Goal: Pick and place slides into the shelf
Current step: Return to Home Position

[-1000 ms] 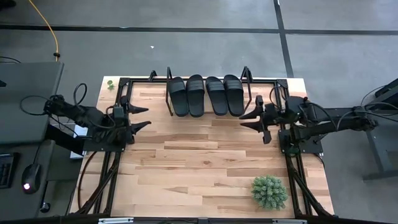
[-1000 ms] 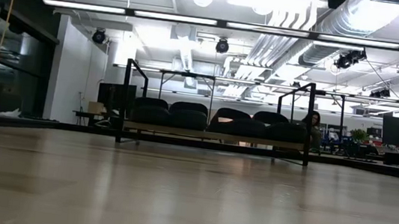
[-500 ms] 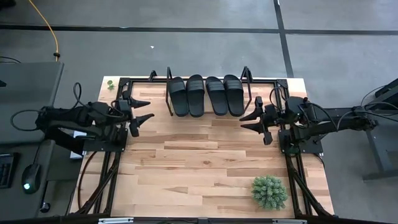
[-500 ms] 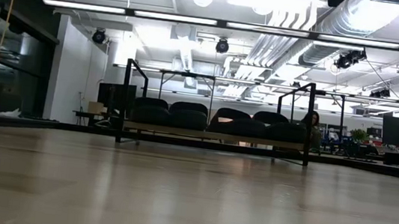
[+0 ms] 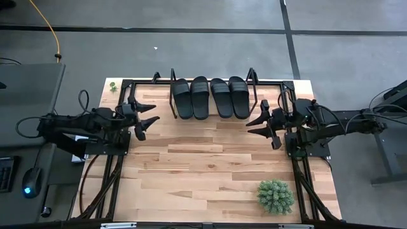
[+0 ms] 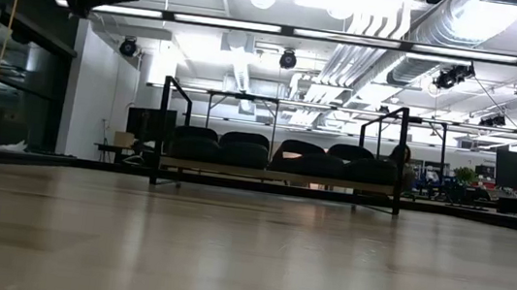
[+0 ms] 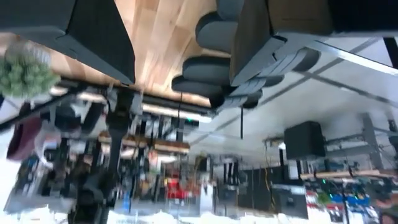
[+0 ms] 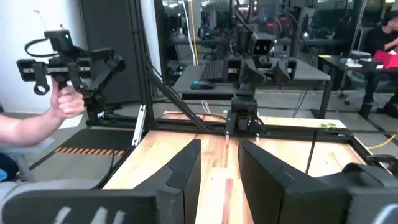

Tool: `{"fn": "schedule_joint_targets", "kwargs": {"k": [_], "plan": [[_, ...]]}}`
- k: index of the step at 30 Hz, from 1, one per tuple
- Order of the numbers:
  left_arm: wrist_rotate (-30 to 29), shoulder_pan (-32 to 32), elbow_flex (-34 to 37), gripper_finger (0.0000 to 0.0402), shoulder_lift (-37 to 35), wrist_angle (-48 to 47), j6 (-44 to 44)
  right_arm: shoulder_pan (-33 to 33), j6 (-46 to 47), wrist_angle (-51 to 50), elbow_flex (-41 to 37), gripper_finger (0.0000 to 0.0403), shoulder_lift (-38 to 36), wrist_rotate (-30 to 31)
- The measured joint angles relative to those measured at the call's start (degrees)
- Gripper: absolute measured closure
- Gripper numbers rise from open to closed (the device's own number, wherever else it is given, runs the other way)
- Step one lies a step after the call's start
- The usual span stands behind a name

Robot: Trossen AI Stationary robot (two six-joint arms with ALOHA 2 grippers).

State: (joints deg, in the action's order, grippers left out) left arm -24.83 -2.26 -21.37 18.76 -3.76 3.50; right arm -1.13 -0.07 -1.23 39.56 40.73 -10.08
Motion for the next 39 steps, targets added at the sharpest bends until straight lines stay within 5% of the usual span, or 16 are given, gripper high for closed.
{"fn": "schedule_joint_targets", "kwargs": {"k": [8,25,39], "plan": [[-0.1,0.0,4.6,0.0156,-5.9,3.0,1.5,0.7,-0.3,12.4,-8.0,0.0304,-3.2,0.0],[-1.6,0.0,13.5,0.0156,-17.8,6.2,1.5,1.9,1.5,20.2,-21.2,0.0304,-19.2,0.0],[-1.8,0.0,15.5,0.0156,-18.4,8.2,1.4,1.9,1.6,30.3,-31.8,0.0304,-26.4,-0.4]]}}
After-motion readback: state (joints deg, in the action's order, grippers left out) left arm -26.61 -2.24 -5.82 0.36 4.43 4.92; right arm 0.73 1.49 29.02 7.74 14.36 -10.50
